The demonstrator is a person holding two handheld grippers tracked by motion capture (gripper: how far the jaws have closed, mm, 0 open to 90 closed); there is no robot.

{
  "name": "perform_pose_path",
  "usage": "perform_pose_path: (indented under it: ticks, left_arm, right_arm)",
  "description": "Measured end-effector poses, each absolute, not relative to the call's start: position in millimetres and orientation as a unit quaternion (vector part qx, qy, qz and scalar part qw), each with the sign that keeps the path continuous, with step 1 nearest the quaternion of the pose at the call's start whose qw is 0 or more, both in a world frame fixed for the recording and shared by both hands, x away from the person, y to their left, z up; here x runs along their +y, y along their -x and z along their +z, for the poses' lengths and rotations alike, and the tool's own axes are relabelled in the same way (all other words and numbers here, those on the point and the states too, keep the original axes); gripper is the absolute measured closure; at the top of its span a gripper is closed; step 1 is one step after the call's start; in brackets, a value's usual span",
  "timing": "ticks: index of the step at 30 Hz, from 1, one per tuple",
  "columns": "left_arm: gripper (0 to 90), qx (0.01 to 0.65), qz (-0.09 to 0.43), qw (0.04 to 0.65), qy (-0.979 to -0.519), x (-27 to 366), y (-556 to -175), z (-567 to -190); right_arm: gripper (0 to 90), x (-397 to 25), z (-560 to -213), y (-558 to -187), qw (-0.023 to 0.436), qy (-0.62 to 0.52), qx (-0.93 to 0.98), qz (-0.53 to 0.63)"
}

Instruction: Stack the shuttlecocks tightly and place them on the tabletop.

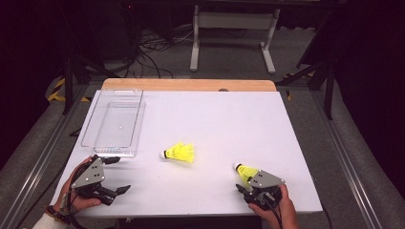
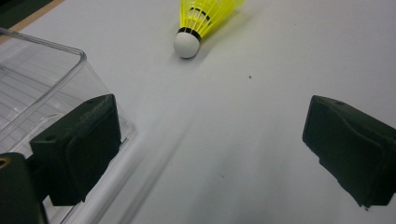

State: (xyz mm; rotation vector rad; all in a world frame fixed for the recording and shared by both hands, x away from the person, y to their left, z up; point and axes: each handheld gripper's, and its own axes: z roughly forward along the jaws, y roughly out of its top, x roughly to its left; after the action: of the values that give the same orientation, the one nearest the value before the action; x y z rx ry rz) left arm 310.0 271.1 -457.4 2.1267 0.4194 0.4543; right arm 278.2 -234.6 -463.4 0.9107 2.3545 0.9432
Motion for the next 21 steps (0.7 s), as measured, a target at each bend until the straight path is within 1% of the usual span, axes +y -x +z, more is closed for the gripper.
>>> perform_pose_path:
  ticks: [1,2,4,7,9,10,21]
  left_arm:
    - [5.5,0.170,0.183,0.447,-0.859,271.2,-310.3,-457.7]
    - [5.5,0.170,0.183,0.447,-0.859,271.2,-310.3,-457.7]
    - [5.4,0.169,0.183,0.447,-0.859,271.9,-309.9,-457.9]
    - [5.4,0.169,0.183,0.444,-0.860,273.0,-309.5,-457.9]
    - [5.4,0.171,0.182,0.446,-0.860,273.5,-309.2,-458.5]
    - [5.4,0.172,0.183,0.445,-0.860,274.5,-308.8,-458.6]
    - [5.4,0.176,0.186,0.444,-0.859,280.4,-303.8,-458.8]
  right_arm:
    - [64.3,-234.4,-463.3,-278.7,0.221,-0.329,0.851,0.343]
    - [64.3,-234.4,-463.3,-278.7,0.221,-0.329,0.851,0.343]
    - [76.5,-233.3,-464.2,-280.4,0.225,-0.328,0.851,0.342]
    - [79.8,-233.0,-464.4,-281.7,0.231,-0.327,0.852,0.337]
    - [84.2,-233.9,-464.0,-282.7,0.235,-0.329,0.849,0.340]
    - [88.7,-235.4,-463.3,-283.7,0.237,-0.330,0.846,0.344]
    - [90.0,-231.2,-461.0,-287.0,0.247,-0.314,0.850,0.343]
